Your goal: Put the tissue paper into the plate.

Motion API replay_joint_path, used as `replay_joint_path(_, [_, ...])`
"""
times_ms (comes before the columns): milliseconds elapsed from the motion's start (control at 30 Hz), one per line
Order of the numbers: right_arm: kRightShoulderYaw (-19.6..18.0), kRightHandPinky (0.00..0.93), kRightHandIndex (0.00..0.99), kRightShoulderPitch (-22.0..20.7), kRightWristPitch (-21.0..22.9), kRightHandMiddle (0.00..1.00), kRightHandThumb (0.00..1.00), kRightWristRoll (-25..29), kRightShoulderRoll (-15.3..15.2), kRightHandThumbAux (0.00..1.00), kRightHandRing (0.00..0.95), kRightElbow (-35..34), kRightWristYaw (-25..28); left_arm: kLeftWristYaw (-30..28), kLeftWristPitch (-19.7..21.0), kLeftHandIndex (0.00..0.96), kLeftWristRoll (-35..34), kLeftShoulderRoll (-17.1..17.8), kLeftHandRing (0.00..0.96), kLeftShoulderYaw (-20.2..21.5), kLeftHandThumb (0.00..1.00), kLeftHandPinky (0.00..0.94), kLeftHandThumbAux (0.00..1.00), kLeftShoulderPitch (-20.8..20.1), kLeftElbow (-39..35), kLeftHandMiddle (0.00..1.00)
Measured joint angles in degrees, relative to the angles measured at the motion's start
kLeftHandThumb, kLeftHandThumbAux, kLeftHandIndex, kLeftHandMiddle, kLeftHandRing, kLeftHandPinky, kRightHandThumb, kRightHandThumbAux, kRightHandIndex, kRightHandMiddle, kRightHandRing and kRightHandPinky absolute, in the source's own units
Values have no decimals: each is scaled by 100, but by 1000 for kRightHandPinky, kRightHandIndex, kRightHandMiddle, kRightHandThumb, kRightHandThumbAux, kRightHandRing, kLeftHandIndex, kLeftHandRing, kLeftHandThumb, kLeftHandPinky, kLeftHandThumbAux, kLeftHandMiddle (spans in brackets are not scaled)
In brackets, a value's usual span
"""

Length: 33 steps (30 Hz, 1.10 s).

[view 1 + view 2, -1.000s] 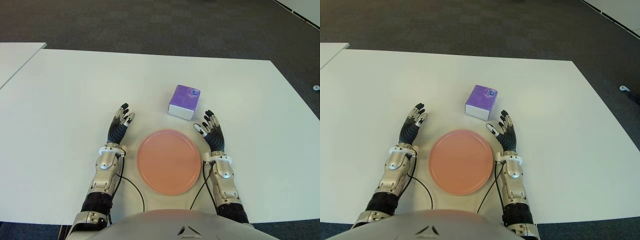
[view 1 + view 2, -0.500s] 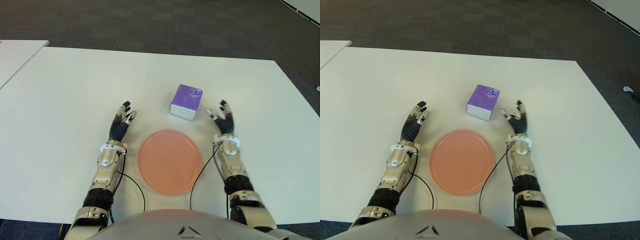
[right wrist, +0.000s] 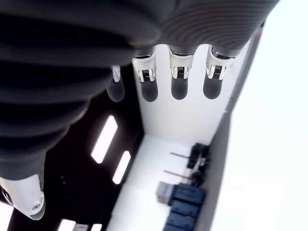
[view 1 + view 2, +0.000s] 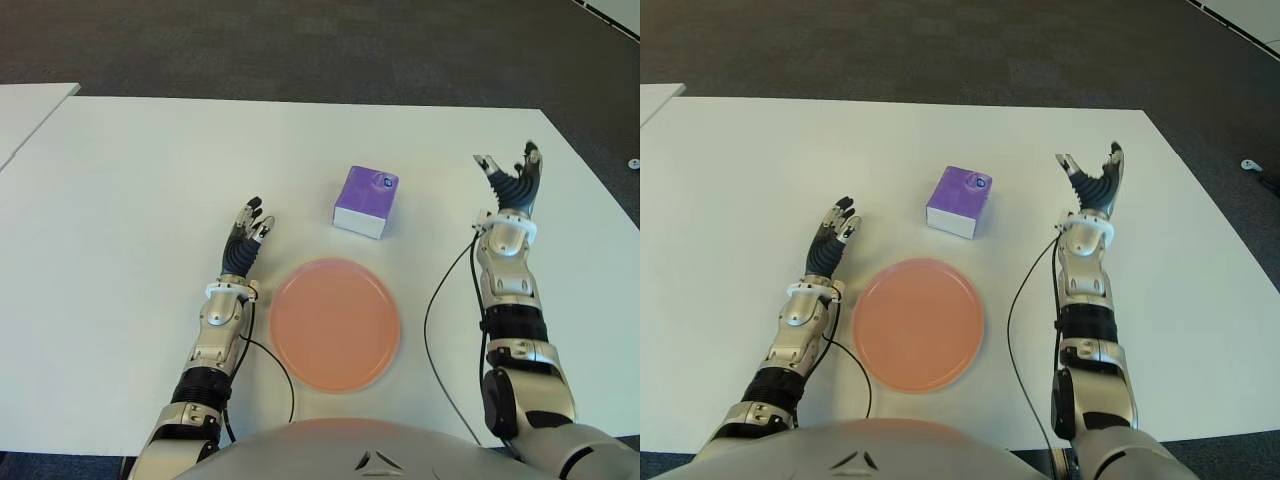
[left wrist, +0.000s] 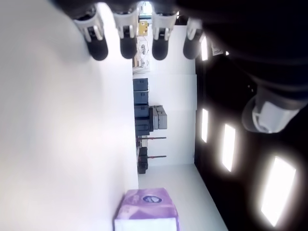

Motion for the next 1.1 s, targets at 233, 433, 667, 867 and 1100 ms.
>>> replay_joint_path(233, [374,0,0,-662,-156,0,216,-288,33,578,0,164,52,0,-33,0,-3,-52,0,-6,0,0,439,14,-17,0])
replay_joint_path(433, [579,0,0,-811,-199,0,219,-401,22,553,0,125,306,32,-46,0,3,-68,0,-6,0,0,447,55,-83,0])
replay_joint_path(667, [964,0,0,-864,-83,0,217,-766,-14,518,0,28,663,72,-61,0,13,-91,0,-15,0,0,452,133,-173,0])
replay_joint_path(867, [1330,0,0,-1518,-145,0,236,-810,110,468,0,1043,1032,72,-61,0,12,-80,0,-20,0,0,443,157,-162,0])
replay_joint_path(1100, [1830,0,0,-2074,-1022,0,230,-849,347,407,0,2142,1514,72,-59,0,29,-61,0,-55,0,0,429,135,-135,0])
